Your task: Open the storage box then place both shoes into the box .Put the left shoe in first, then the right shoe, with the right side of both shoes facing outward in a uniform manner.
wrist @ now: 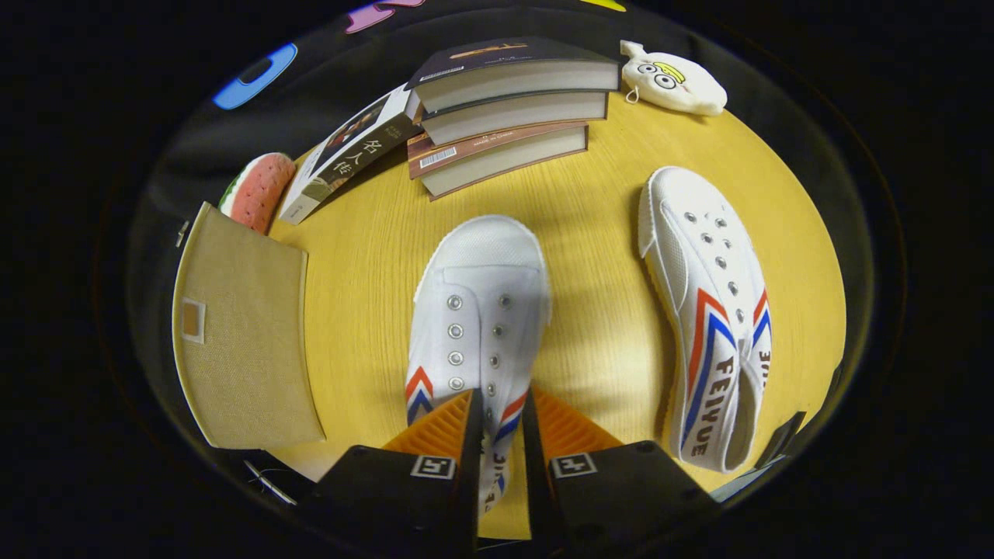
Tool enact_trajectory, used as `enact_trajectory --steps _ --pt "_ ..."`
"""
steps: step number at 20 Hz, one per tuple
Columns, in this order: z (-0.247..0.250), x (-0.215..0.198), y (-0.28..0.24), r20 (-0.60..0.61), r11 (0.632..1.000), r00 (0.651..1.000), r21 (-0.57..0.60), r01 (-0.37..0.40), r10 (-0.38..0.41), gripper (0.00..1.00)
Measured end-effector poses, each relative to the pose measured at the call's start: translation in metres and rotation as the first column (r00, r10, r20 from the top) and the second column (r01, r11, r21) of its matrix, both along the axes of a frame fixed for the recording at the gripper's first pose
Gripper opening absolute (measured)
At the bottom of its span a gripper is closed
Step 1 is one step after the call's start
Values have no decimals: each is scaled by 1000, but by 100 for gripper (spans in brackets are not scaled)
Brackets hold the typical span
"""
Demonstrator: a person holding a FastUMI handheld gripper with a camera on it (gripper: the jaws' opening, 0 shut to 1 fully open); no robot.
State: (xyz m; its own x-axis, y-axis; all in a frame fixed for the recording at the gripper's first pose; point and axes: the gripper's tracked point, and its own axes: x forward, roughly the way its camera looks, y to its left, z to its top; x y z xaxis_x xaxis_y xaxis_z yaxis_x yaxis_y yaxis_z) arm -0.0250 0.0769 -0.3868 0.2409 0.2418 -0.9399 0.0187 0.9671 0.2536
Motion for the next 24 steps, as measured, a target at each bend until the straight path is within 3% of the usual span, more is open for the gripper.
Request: enact_trajectory --steps 2,6,8,13,20,24 --pt "3 -2 -2 -5 1000 1000 7 0 0 28" --pt "0 -3 -2 -48 995 996 62 80 -77 15" --pt "1 -4 -2 -45 993 997 92 68 -64 8" --pt "17 -2 1 -63 975 990 174 137 -128 5" --pt "60 1 4 -23 967 990 215 138 -136 5" --pt "108 5 14 16 956 991 263 127 -136 5"
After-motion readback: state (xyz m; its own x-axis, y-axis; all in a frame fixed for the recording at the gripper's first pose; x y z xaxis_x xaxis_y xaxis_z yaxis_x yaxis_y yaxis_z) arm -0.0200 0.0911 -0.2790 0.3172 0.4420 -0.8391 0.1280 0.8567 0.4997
